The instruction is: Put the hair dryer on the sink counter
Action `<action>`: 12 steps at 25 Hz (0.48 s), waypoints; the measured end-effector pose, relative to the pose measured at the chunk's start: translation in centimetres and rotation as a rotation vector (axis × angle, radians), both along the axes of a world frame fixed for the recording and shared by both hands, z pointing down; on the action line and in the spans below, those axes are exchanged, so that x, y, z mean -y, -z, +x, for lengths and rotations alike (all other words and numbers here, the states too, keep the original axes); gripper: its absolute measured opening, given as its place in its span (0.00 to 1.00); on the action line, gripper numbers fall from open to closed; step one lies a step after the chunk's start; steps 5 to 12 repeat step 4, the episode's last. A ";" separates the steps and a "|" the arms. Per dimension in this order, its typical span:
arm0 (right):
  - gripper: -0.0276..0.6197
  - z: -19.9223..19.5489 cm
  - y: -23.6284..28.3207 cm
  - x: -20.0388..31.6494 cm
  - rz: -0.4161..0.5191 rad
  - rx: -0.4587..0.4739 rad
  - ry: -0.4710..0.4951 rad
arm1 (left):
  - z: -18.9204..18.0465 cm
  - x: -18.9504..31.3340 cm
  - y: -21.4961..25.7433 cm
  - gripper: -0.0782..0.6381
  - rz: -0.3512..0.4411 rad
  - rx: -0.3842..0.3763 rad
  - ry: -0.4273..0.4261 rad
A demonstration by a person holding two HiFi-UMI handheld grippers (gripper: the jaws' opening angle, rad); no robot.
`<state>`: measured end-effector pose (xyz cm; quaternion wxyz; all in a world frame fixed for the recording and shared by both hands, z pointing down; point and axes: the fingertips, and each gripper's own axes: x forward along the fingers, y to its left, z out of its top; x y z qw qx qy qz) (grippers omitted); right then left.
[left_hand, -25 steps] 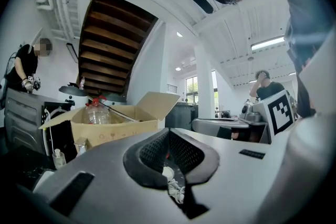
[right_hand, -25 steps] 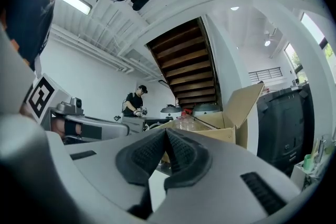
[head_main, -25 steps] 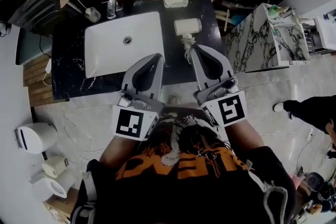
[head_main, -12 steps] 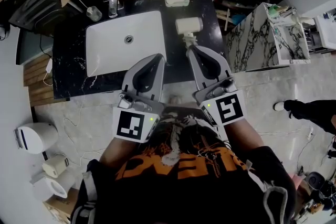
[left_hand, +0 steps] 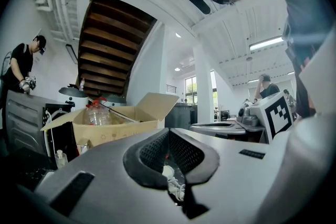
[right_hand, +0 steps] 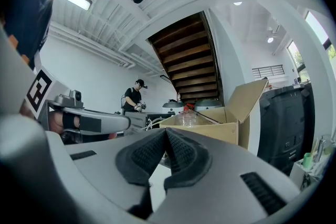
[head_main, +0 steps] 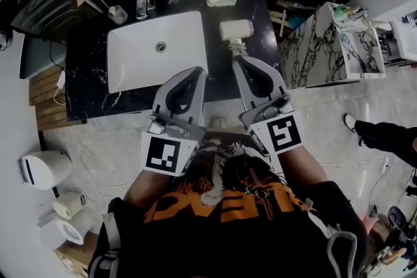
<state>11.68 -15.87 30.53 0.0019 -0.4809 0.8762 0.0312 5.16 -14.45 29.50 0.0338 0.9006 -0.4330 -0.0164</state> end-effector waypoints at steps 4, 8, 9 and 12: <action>0.06 -0.3 -0.1 0.0 -0.003 -0.005 0.002 | -0.1 -0.1 -0.1 0.14 0.000 0.004 -0.004; 0.06 -0.3 -0.1 0.0 -0.003 -0.005 0.002 | -0.1 -0.1 -0.1 0.14 0.000 0.004 -0.004; 0.06 -0.3 -0.1 0.0 -0.003 -0.005 0.002 | -0.1 -0.1 -0.1 0.14 0.000 0.004 -0.004; 0.06 -0.3 -0.1 0.0 -0.003 -0.005 0.002 | -0.1 -0.1 -0.1 0.14 0.000 0.004 -0.004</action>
